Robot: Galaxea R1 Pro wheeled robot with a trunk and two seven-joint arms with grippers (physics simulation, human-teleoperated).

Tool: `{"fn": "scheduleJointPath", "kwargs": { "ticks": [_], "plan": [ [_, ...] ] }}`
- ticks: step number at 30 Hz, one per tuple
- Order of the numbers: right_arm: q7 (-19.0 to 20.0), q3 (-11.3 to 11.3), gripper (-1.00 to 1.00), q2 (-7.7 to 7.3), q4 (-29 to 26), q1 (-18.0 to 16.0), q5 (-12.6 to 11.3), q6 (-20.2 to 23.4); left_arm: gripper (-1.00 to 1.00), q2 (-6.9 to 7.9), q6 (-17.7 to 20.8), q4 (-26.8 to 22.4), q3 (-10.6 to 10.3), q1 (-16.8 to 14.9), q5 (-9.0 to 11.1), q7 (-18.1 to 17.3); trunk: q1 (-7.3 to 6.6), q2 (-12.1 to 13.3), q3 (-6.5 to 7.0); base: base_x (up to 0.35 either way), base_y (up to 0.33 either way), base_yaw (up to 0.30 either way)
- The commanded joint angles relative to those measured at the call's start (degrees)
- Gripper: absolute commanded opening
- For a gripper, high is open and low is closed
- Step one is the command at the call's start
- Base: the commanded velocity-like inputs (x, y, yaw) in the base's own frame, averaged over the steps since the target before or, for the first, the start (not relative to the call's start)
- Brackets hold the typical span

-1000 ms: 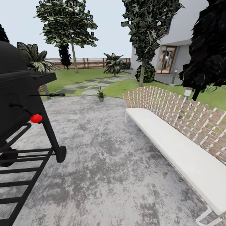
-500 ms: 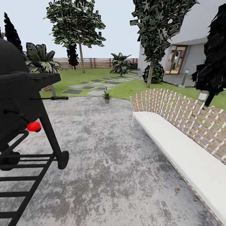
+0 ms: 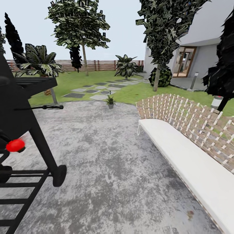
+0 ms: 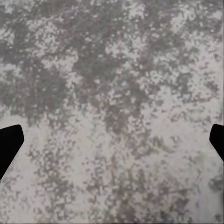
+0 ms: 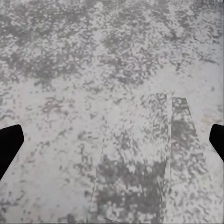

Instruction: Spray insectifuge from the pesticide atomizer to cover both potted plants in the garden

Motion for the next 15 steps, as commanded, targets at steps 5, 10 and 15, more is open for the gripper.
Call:
{"fn": "scheduleJointPath", "kwargs": {
  "ticks": [5, 10, 15],
  "plan": [
    [0.0, 0.0, 1.00, -0.01, 0.1, 0.0, 0.0, -0.2, 1.00, 0.02, -0.2, 0.0, 0.0, 0.0, -0.1, 0.0, 0.03, 0.0, -0.05, 0.339, -0.077, 0.000],
    [0.0, 0.0, 1.00, -0.01, 0.1, 0.0, 0.0, -0.2, 1.00, 0.02, -0.2, 0.1, 0.0, 0.0, -0.1, 0.0, 0.03, 0.0, -0.05, 0.339, -0.078, 0.000],
    [0.0, 0.0, 1.00, -0.01, 0.1, 0.0, 0.0, -0.2, 1.00, 0.02, -0.2, 0.1, 0.0, 0.0, -0.1, 0.0, 0.03, 0.0, -0.05, 0.339, -0.078, 0.000]
  ]
}}
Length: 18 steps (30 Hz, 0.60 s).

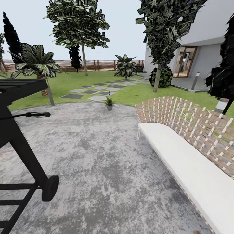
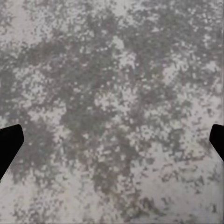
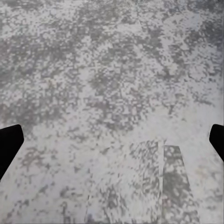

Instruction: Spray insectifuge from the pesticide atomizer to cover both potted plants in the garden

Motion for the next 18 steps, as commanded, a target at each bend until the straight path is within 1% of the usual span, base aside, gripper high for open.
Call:
{"fn": "scheduleJointPath", "kwargs": {
  "ticks": [1, 18],
  "plan": [
    [0.0, 0.0, 1.00, -0.01, 0.0, 0.0, 0.0, -0.2, 1.00, 0.02, -0.2, 0.0, 0.0, 0.0, -0.1, 0.0, 0.03, 0.0, -0.05, 0.339, -0.078, 0.000],
    [0.0, 0.0, 1.00, -0.01, 0.0, 0.0, 0.0, -0.2, 1.00, 0.02, -0.2, 0.0, 0.0, 0.0, -0.1, 0.0, 0.03, 0.0, -0.05, 0.339, -0.078, 0.000]
  ]
}}
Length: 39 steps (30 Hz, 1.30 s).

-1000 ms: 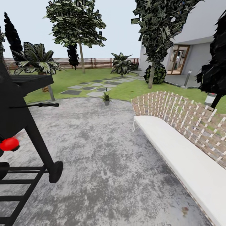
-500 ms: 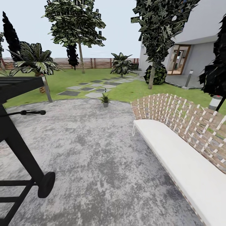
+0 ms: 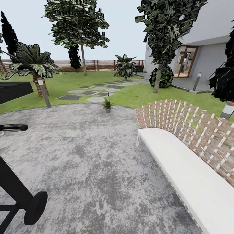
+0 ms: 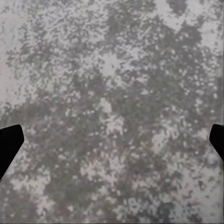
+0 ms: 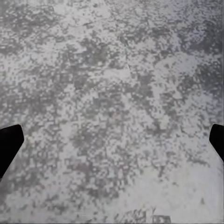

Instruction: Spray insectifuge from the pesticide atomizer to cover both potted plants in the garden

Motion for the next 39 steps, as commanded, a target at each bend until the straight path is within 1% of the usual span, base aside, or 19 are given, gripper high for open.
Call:
{"fn": "scheduleJointPath", "kwargs": {
  "ticks": [1, 11, 23, 34, 39],
  "plan": [
    [0.0, 0.0, 1.00, -0.01, 0.0, 0.0, 0.0, -0.2, 1.00, 0.02, -0.2, 0.0, 0.0, 0.0, -0.1, 0.0, 0.03, 0.0, -0.05, 0.339, -0.078, 0.000],
    [0.0, 0.1, 1.00, -0.01, 0.0, 0.0, 0.0, -0.2, 1.00, 0.02, -0.2, 0.1, 0.0, 0.0, -0.1, 0.0, 0.03, 0.0, -0.05, 0.339, -0.079, 0.014],
    [0.0, 0.1, 1.00, -0.01, 0.0, 0.0, 0.0, -0.2, 1.00, 0.02, -0.2, 0.1, 0.0, 0.0, -0.1, 0.0, 0.03, 0.0, -0.05, 0.339, -0.084, 0.138],
    [0.0, 0.1, 1.00, -0.01, 0.0, 0.0, 0.0, -0.2, 1.00, 0.02, -0.2, 0.0, 0.0, 0.0, -0.1, 0.0, 0.03, 0.0, -0.05, 0.339, -0.084, 0.027],
    [0.0, 0.1, 1.00, 0.02, 0.0, 0.0, 0.0, -0.2, 1.00, 0.02, -0.2, 0.0, 0.0, 0.0, -0.1, 0.0, 0.03, 0.0, -0.05, 0.339, -0.028, 0.192]
  ]
}}
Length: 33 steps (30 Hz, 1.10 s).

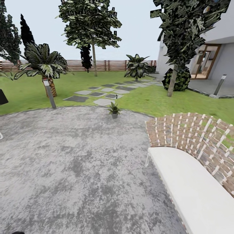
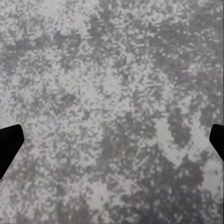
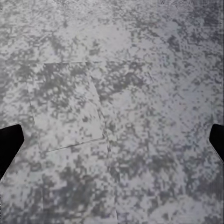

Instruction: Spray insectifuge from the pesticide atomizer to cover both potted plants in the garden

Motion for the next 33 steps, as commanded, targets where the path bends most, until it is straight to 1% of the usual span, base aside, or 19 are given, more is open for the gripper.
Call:
{"fn": "scheduleJointPath", "kwargs": {
  "ticks": [1, 24, 27, 33],
  "plan": [
    [0.0, 0.0, 1.00, -0.03, 0.0, 0.0, 0.0, -0.2, 1.00, 0.01, -0.2, 0.1, 0.0, 0.0, -0.1, 0.0, 0.03, 0.0, -0.05, 0.339, -0.004, 0.257],
    [0.0, 0.0, 1.00, 0.01, 0.0, 0.0, 0.0, -0.2, 1.00, 0.01, -0.2, 0.1, 0.0, 0.0, -0.1, 0.0, 0.03, 0.0, -0.05, 0.340, 0.000, 0.268],
    [0.0, 0.0, 1.00, 0.01, 0.0, 0.0, 0.0, -0.2, 1.00, 0.01, -0.2, 0.1, 0.0, 0.0, -0.1, 0.0, 0.03, 0.0, -0.05, 0.339, 0.000, 0.147],
    [0.0, 0.0, 1.00, -0.02, 0.0, 0.0, 0.0, -0.2, 1.00, 0.01, -0.2, 0.1, 0.0, 0.0, -0.1, 0.0, 0.03, 0.0, -0.05, 0.340, 0.000, 0.019]
  ]
}}
